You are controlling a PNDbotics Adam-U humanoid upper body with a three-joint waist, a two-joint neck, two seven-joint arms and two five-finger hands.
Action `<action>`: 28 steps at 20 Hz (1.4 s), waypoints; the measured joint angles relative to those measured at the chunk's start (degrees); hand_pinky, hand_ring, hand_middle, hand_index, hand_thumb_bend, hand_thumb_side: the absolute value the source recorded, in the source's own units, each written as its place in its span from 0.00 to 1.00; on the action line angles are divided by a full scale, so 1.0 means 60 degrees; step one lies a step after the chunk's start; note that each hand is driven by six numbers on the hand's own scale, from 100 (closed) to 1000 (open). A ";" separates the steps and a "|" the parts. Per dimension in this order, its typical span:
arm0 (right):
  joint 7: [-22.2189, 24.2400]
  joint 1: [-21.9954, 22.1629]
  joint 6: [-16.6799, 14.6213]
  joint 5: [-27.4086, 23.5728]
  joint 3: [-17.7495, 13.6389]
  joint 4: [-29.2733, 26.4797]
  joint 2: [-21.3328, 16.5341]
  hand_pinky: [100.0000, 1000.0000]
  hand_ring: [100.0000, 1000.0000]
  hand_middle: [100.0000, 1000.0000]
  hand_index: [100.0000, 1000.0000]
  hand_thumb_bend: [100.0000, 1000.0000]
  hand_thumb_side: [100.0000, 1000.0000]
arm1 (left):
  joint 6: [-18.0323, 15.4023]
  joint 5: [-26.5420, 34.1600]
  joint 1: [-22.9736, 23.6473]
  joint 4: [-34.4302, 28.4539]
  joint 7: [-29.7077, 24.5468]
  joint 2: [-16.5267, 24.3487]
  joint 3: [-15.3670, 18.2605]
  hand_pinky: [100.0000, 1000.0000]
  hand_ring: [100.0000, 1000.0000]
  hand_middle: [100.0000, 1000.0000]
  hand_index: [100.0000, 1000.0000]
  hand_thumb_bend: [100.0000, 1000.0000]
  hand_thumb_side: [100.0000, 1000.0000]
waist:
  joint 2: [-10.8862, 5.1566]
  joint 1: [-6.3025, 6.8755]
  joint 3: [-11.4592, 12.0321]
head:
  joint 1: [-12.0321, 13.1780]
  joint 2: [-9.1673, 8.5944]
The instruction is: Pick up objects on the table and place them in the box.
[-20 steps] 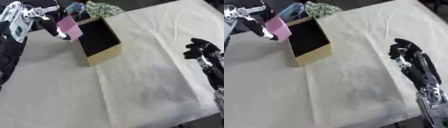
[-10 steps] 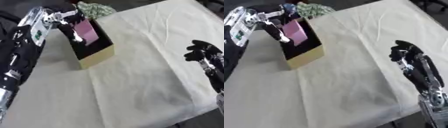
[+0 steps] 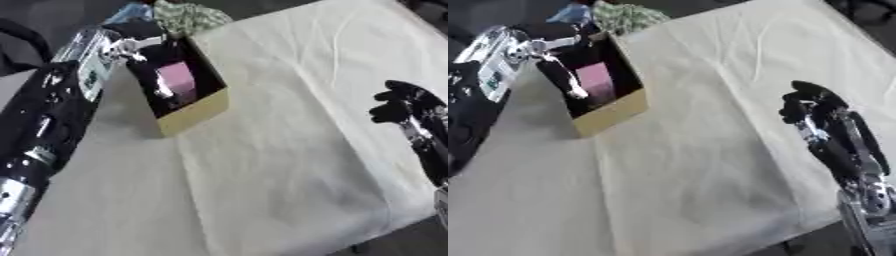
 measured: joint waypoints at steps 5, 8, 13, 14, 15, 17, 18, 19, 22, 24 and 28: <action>0.0000 0.0027 0.0000 -0.0001 -0.0004 0.0000 0.0001 0.61 0.61 0.64 0.83 0.39 0.63 | -0.0119 -0.0026 0.0054 -0.0094 -0.0042 -0.0027 0.0000 0.77 0.69 0.65 0.77 0.88 0.43 | -0.0061 -0.0089 0.0169 | -0.0022 0.0017; -0.0012 0.0139 0.0002 -0.0001 -0.0017 0.0001 0.0001 0.61 0.61 0.64 0.83 0.39 0.63 | -0.0239 0.0293 0.0087 -0.0519 0.0120 0.0118 0.0150 0.76 0.67 0.63 0.75 0.82 0.49 | -0.0170 -0.0167 0.0472 | -0.0123 0.0091; -0.0069 0.0281 -0.0012 -0.0001 -0.0088 0.0047 0.0004 0.61 0.61 0.64 0.83 0.39 0.63 | -0.0654 0.0993 0.0332 -0.1618 0.0705 0.0819 0.0492 0.74 0.64 0.61 0.74 0.79 0.52 | -0.0270 -0.0377 0.1055 | -0.0334 0.0195; -0.0080 0.0297 -0.0016 -0.0001 -0.0115 0.0051 0.0005 0.61 0.61 0.64 0.83 0.39 0.63 | -0.0750 0.1144 0.0474 -0.1859 0.0849 0.1010 0.0580 0.74 0.64 0.61 0.74 0.79 0.53 | -0.0274 -0.0424 0.1163 | -0.0383 0.0211; -0.0103 0.0328 -0.0019 -0.0001 -0.0131 0.0054 0.0006 0.61 0.61 0.64 0.83 0.40 0.62 | -0.0839 0.1302 0.0657 -0.2116 0.0998 0.1204 0.0685 0.74 0.64 0.61 0.74 0.79 0.53 | -0.0274 -0.0468 0.1266 | -0.0421 0.0234; -0.0147 0.0356 -0.0019 -0.0001 -0.0174 0.0054 0.0008 0.61 0.61 0.64 0.83 0.40 0.63 | -0.0955 0.1618 0.1129 -0.2632 0.1318 0.1551 0.0927 0.73 0.63 0.60 0.74 0.78 0.52 | -0.0274 -0.0541 0.1473 | -0.0487 0.0262; -0.0159 0.0356 -0.0017 -0.0001 -0.0186 0.0054 0.0012 0.61 0.61 0.64 0.83 0.40 0.63 | -0.0968 0.1782 0.1379 -0.2894 0.1477 0.1692 0.1056 0.73 0.63 0.60 0.73 0.78 0.52 | -0.0269 -0.0588 0.1563 | -0.0507 0.0262; -0.0171 0.0357 -0.0023 -0.0001 -0.0191 0.0054 0.0015 0.61 0.61 0.64 0.83 0.40 0.63 | -0.0944 0.1952 0.1636 -0.3157 0.1641 0.1785 0.1186 0.73 0.63 0.60 0.73 0.78 0.52 | -0.0252 -0.0628 0.1656 | -0.0522 0.0262; -0.0228 0.0357 -0.0019 -0.0001 -0.0242 0.0054 0.0040 0.61 0.61 0.64 0.83 0.39 0.63 | -0.0705 0.2441 0.2428 -0.3959 0.2132 0.1871 0.1586 0.71 0.61 0.59 0.72 0.77 0.51 | -0.0166 -0.0738 0.1933 | -0.0548 0.0262; -0.0248 0.0350 -0.0017 -0.0001 -0.0258 0.0054 0.0086 0.61 0.61 0.64 0.83 0.39 0.63 | -0.0431 0.2776 0.2984 -0.4496 0.2473 0.1809 0.1880 0.71 0.61 0.59 0.72 0.77 0.51 | -0.0118 -0.0805 0.2133 | -0.0547 0.0260; -0.0301 0.0342 -0.0020 -0.0001 -0.0299 0.0053 0.0098 0.61 0.61 0.64 0.83 0.39 0.63 | 0.0192 0.3431 0.4036 -0.5473 0.3128 0.1402 0.2309 0.70 0.60 0.59 0.72 0.75 0.51 | -0.0033 -0.0925 0.2415 | -0.0481 0.0249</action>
